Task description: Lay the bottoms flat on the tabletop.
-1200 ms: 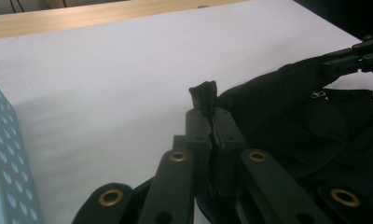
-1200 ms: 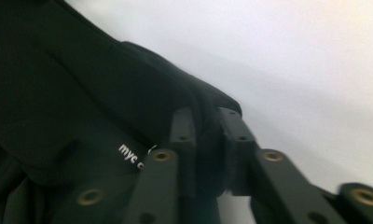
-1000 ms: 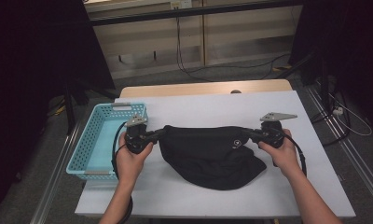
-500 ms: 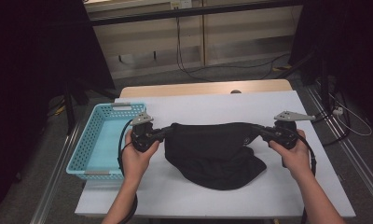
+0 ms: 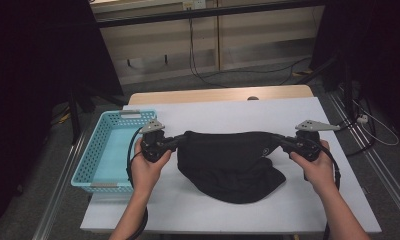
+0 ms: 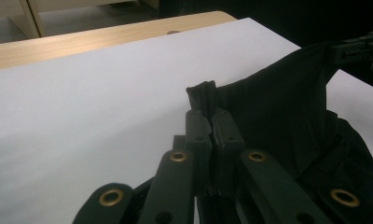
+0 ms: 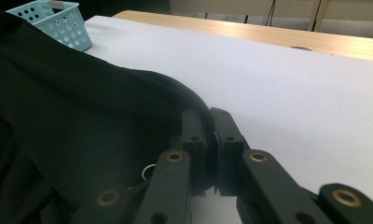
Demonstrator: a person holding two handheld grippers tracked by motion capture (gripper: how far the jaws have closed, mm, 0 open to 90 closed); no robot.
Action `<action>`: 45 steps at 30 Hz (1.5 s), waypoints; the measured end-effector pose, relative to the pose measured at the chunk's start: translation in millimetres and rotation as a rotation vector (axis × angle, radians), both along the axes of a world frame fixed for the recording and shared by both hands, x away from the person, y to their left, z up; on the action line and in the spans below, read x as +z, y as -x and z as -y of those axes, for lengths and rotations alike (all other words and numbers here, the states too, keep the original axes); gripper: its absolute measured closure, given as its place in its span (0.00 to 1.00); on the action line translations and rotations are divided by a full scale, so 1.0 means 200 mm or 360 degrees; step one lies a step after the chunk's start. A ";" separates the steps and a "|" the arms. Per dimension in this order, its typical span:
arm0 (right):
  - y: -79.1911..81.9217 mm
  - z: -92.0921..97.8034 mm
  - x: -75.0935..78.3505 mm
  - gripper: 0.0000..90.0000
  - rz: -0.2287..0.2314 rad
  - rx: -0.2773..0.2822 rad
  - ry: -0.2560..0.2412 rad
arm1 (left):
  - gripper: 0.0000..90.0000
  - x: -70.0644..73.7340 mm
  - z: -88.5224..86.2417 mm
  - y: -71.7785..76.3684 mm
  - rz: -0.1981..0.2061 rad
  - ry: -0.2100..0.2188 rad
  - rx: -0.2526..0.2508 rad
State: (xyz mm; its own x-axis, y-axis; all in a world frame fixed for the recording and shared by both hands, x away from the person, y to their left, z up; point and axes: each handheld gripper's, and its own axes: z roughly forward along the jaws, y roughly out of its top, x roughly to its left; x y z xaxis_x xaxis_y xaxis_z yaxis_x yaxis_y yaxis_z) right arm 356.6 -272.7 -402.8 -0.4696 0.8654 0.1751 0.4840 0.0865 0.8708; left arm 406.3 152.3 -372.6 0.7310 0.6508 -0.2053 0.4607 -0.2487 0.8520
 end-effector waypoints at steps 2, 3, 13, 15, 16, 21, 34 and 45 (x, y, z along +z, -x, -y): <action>0.00 0.00 0.00 0.95 0.0007 0.0000 0.0001 | 0.97 0.00 -0.01 0.00 -0.0005 0.0001 0.0004; 0.00 0.00 0.00 0.95 0.0007 -0.0002 0.0002 | 0.97 0.00 -0.01 0.00 -0.0001 0.0009 0.0004; -0.04 0.01 0.18 0.96 0.0068 -0.0054 0.0015 | 0.97 0.13 0.01 -0.08 0.0027 0.0082 0.0011; -0.06 0.04 0.25 0.96 0.0103 -0.0079 0.0027 | 0.97 0.16 0.02 -0.11 0.0050 0.0086 0.0018; -0.07 0.05 0.29 0.96 0.0118 -0.0089 0.0023 | 0.97 0.18 0.02 -0.12 0.0058 0.0105 0.0024; -0.11 0.06 0.43 0.95 0.0191 -0.0100 0.0033 | 0.97 0.28 0.04 -0.17 0.0110 0.0127 0.0060; -0.15 0.00 0.25 0.95 0.0082 -0.0080 0.0089 | 0.97 0.17 0.01 -0.19 0.0008 0.0108 0.0085; -0.20 -0.02 0.13 0.95 0.0020 -0.0098 0.0120 | 0.97 0.11 0.03 -0.24 -0.0068 0.0081 0.0050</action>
State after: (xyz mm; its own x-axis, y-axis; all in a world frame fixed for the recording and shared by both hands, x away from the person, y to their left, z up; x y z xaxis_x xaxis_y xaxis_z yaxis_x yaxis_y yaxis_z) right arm 397.5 -268.3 -377.7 -0.4170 0.9031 0.1029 0.4797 0.1225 0.8688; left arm 454.0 146.2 -351.1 0.7001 0.6611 -0.2696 0.5041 -0.1902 0.8425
